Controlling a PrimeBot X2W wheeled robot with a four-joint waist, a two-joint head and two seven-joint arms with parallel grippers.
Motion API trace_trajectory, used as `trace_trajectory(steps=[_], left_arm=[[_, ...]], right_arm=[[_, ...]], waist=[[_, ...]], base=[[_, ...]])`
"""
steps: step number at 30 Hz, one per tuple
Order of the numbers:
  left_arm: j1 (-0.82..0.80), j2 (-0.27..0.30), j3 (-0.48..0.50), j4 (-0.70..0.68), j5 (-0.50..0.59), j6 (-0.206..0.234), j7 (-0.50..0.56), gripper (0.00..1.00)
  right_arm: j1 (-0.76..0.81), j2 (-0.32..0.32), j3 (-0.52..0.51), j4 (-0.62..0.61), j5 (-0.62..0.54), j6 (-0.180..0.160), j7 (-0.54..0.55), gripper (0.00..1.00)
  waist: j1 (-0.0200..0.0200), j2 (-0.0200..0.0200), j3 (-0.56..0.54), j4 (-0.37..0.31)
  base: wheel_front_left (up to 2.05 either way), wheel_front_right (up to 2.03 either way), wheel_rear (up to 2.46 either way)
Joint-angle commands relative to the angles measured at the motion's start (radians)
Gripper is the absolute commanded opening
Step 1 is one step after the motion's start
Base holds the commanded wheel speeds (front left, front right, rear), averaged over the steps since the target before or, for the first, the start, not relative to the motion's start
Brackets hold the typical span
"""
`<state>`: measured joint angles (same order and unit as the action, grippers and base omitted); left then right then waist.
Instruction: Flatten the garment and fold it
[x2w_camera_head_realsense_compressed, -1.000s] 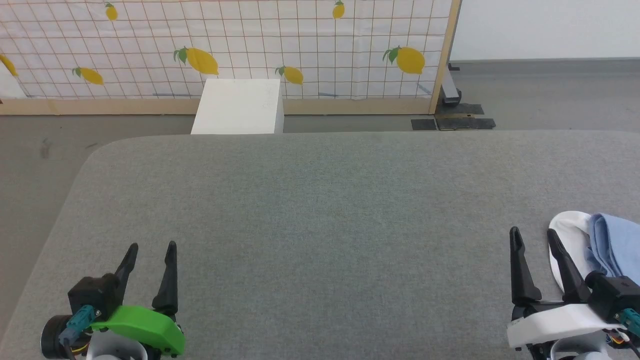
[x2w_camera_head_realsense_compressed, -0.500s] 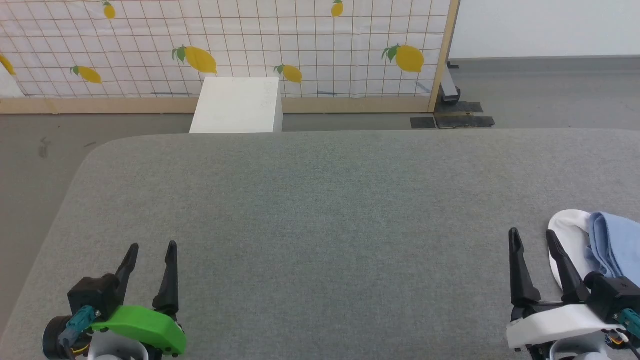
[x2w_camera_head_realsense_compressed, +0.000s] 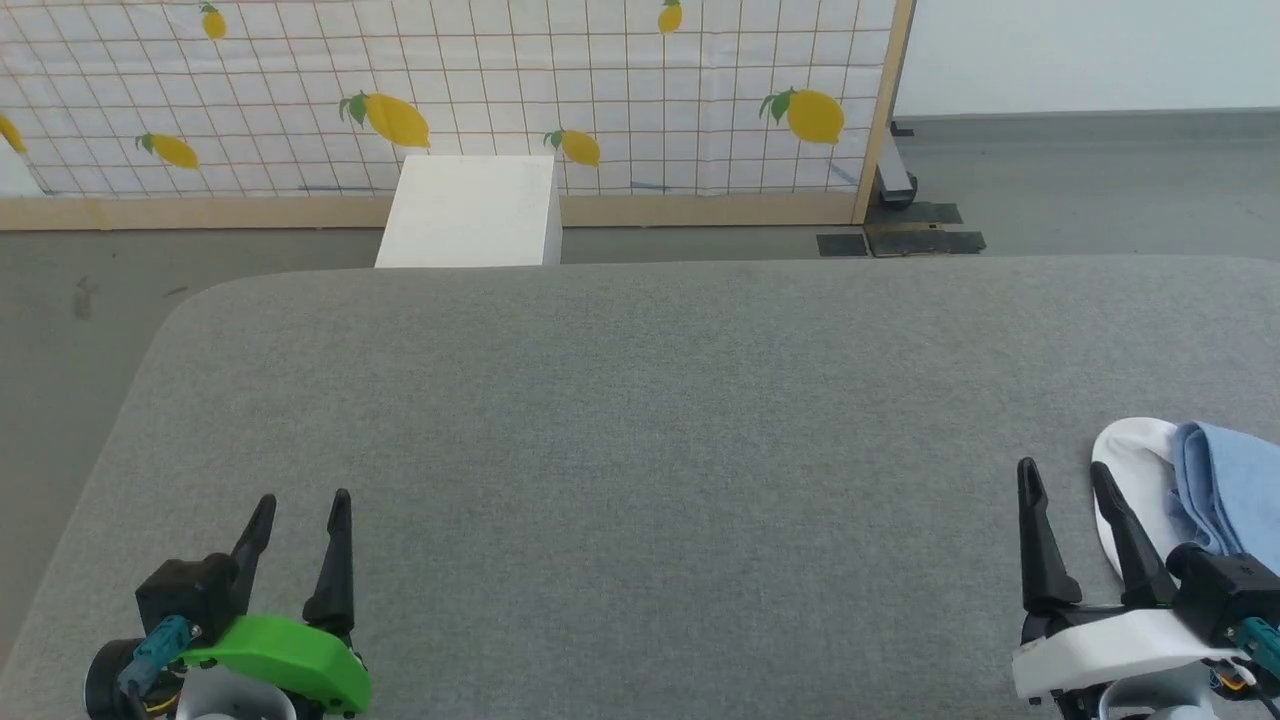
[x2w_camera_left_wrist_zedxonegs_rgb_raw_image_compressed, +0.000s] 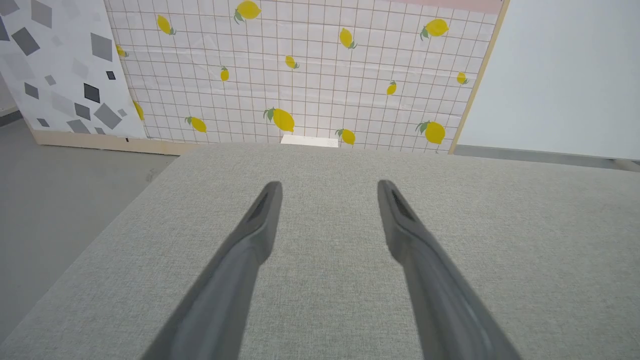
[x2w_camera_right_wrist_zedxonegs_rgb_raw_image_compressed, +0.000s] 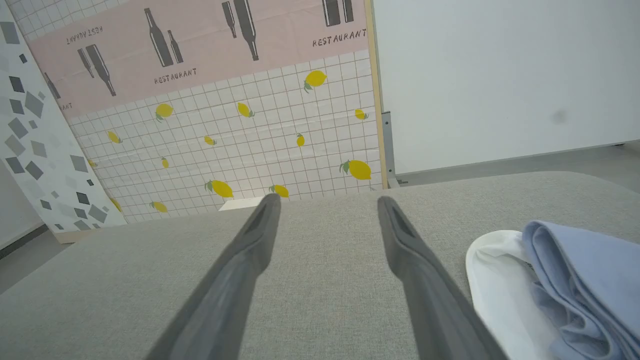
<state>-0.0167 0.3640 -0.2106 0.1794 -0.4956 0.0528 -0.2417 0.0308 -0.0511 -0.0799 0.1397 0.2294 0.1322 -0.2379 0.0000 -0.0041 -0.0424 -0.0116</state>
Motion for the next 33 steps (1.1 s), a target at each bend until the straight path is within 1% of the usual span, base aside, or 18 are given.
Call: trace_trajectory(steps=[1, 6, 33], left_arm=[[0.000, 0.000, 0.000, 0.000, 0.001, 0.000, 0.001, 0.00], [0.000, -0.004, 0.002, -0.002, 0.007, -0.001, 0.005, 0.00], [0.004, -0.073, 0.049, -0.042, 0.116, -0.012, 0.058, 0.00]], right_arm=[[0.000, 0.000, 0.000, 0.000, 0.000, 0.000, 0.000, 0.00], [0.000, 0.000, 0.001, -0.002, -0.003, 0.000, 0.003, 0.00], [-0.007, 0.000, 0.019, -0.033, -0.053, 0.000, 0.055, 0.00]], waist=[[0.0000, 0.0000, 0.000, 0.000], [0.0000, 0.0001, 0.001, 0.000], [0.0000, 0.0010, 0.010, 0.002]], base=[[0.00, 0.00, 0.00], [0.00, 0.00, 0.00], [0.00, 0.00, 0.00]])
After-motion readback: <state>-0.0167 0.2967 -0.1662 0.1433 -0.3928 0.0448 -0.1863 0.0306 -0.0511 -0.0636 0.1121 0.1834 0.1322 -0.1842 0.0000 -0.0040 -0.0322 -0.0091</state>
